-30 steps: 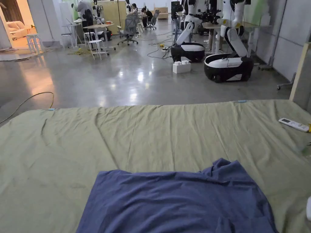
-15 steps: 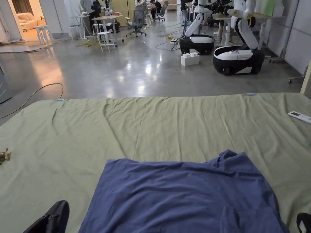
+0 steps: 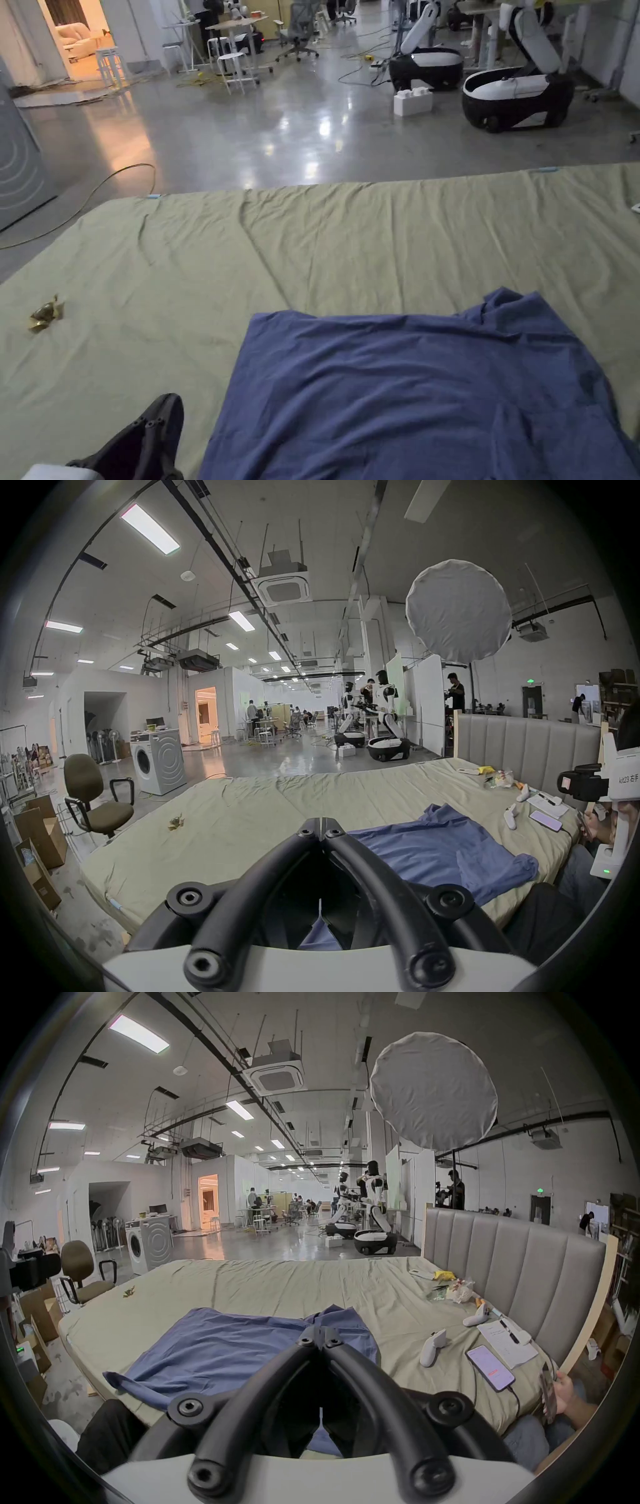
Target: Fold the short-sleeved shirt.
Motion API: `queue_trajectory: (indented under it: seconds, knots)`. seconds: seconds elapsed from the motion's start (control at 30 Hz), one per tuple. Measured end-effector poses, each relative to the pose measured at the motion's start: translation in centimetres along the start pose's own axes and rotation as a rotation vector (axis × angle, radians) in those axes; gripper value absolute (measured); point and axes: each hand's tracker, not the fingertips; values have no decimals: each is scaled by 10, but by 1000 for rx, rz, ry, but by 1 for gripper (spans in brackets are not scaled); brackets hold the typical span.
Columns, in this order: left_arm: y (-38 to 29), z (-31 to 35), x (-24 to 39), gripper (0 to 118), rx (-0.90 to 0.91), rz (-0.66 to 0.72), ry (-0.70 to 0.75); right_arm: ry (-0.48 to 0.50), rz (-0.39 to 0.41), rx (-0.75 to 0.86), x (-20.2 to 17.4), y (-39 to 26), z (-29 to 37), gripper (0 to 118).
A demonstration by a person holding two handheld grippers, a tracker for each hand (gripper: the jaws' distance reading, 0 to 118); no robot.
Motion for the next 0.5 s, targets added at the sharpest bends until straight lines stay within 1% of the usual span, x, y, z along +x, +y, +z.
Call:
queue_trajectory:
  seconds: [0.1, 0.13, 0.17, 0.27, 0.3, 0.33, 0.37, 0.43, 0.5]
  knots:
    - [-13, -5, -22, 1, -78, 13, 73, -2, 2, -10, 1, -4, -1, 0]
    - [-24, -8, -32, 8, -101, 21, 86, -2, -6, -20, 2, -8, -2, 0]
    - [-37, -13, -43, 28, -142, 40, 77, 6, -16, -33, 3, -10, -3, 0]
    - [-88, -29, -69, 49, -275, 104, 45, 26, -58, -73, 5, -18, -7, 0]
    - [-103, -34, -74, 71, -315, 122, 26, 29, -66, -87, 5, -21, -9, 0]
    - [-118, -39, -74, 85, -351, 80, 25, 29, -69, -100, 6, -23, -11, 0]
    - [-134, -44, -75, 91, -382, 82, 7, 27, -68, -110, 6, -25, -12, 0]
    - [-158, -58, -81, 90, -441, 155, -38, 28, -68, -131, 6, -27, -15, 0]
    - [-182, -73, -85, 90, -485, 184, -58, 28, -69, -147, 6, -29, -16, 0]
